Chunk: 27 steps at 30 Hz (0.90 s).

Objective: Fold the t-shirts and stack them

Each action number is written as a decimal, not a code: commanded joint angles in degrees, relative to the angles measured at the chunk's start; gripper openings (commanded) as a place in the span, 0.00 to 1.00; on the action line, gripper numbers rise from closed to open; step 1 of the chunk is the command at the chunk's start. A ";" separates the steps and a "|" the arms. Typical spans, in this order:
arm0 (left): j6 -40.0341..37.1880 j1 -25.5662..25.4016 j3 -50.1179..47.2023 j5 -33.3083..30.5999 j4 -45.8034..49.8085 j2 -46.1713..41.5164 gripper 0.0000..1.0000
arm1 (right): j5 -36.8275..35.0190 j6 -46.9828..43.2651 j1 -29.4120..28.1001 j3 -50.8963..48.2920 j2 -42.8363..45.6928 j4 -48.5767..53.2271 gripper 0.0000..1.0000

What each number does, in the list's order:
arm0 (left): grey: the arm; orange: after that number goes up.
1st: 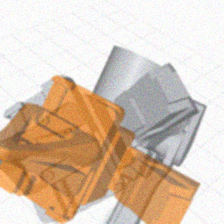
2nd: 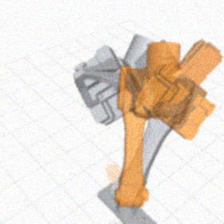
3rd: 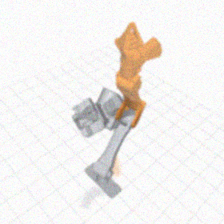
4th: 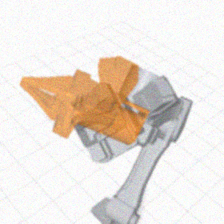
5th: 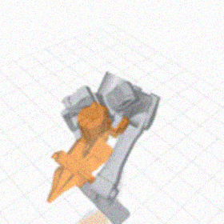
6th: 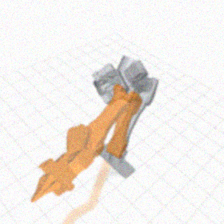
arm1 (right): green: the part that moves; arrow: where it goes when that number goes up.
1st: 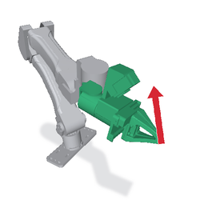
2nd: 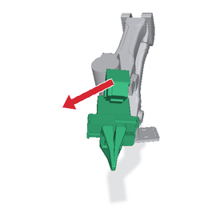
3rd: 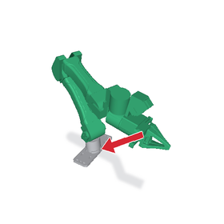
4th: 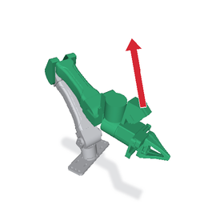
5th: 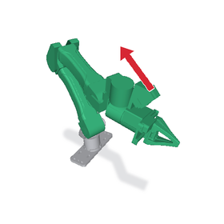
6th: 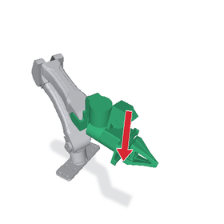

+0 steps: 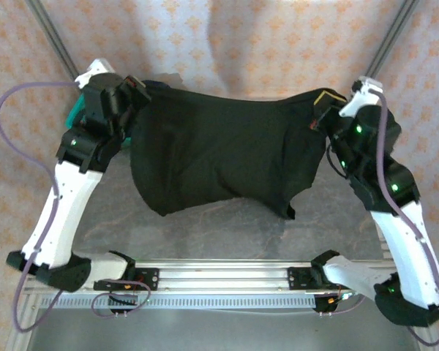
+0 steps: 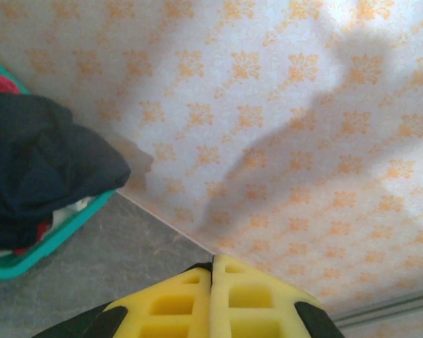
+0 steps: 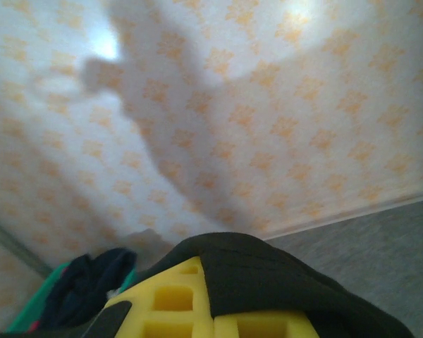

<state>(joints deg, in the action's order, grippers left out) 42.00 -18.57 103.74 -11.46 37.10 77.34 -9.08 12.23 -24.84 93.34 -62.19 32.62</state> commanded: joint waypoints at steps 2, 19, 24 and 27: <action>-4.72 1.58 8.04 -2.49 1.60 8.92 0.00 | 5.98 -1.36 8.16 4.35 -8.15 -0.51 0.00; -6.27 5.40 54.29 6.59 9.29 34.70 0.00 | 16.94 -0.80 15.32 38.78 -25.26 -0.50 0.00; -6.59 5.38 26.50 7.71 0.58 18.27 0.00 | 15.80 -1.33 15.26 22.90 -14.65 -3.73 0.00; -5.29 5.38 5.54 7.65 -5.01 9.52 0.00 | 15.44 -0.81 15.33 6.61 -7.16 -5.28 0.00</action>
<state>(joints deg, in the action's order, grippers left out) 36.56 -13.82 121.45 -3.60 37.58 90.59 7.53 11.90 -9.93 109.78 -72.38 28.60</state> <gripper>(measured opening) 0.053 0.046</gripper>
